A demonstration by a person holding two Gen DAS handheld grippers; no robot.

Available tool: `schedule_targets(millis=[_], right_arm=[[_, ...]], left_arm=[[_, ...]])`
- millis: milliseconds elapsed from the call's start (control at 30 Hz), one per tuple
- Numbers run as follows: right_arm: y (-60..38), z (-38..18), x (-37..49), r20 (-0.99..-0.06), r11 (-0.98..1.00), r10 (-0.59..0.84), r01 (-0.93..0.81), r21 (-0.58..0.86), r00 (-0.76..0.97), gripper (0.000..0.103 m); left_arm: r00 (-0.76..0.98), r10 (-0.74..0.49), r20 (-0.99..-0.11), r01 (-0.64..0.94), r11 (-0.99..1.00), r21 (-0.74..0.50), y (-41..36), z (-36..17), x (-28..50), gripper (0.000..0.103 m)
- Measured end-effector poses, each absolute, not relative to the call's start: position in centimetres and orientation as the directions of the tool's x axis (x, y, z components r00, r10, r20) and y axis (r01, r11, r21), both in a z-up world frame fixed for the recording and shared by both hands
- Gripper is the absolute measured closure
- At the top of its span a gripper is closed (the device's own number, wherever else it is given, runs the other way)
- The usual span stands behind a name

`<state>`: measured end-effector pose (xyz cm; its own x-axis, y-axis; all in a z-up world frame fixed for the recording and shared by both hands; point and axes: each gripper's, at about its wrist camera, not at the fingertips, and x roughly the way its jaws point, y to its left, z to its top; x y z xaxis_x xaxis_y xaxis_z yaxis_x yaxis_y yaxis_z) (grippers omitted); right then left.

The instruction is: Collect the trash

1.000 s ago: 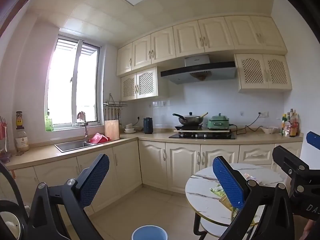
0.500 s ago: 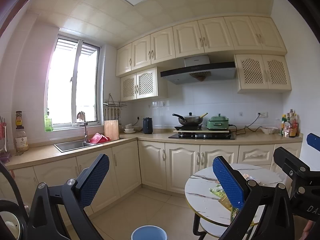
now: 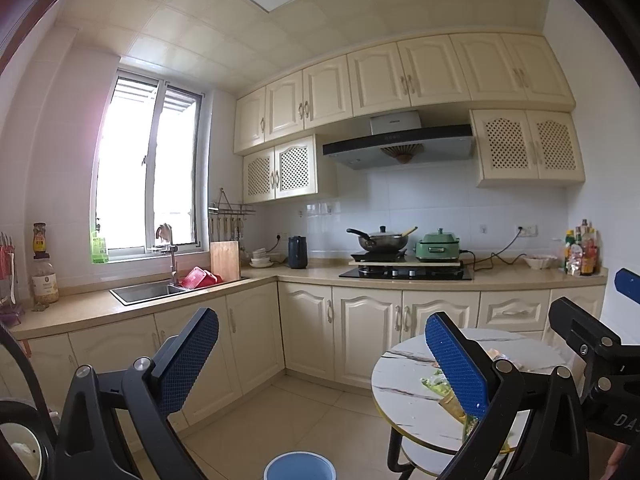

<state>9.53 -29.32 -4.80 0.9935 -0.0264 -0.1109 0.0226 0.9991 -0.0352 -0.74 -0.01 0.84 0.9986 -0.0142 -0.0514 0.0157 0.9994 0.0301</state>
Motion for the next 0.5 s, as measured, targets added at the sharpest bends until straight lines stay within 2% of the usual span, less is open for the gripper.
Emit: schedule_targets(millis=[500], right_arm=[[-29.34, -5.18, 10.07, -0.116, 0.999, -0.019, 0.016, -0.035, 0.993, 0.000]], left_arm=[[0.999, -0.009, -0.047, 0.011, 1.000, 0.029, 0.06, 0.30, -0.29, 0.001]])
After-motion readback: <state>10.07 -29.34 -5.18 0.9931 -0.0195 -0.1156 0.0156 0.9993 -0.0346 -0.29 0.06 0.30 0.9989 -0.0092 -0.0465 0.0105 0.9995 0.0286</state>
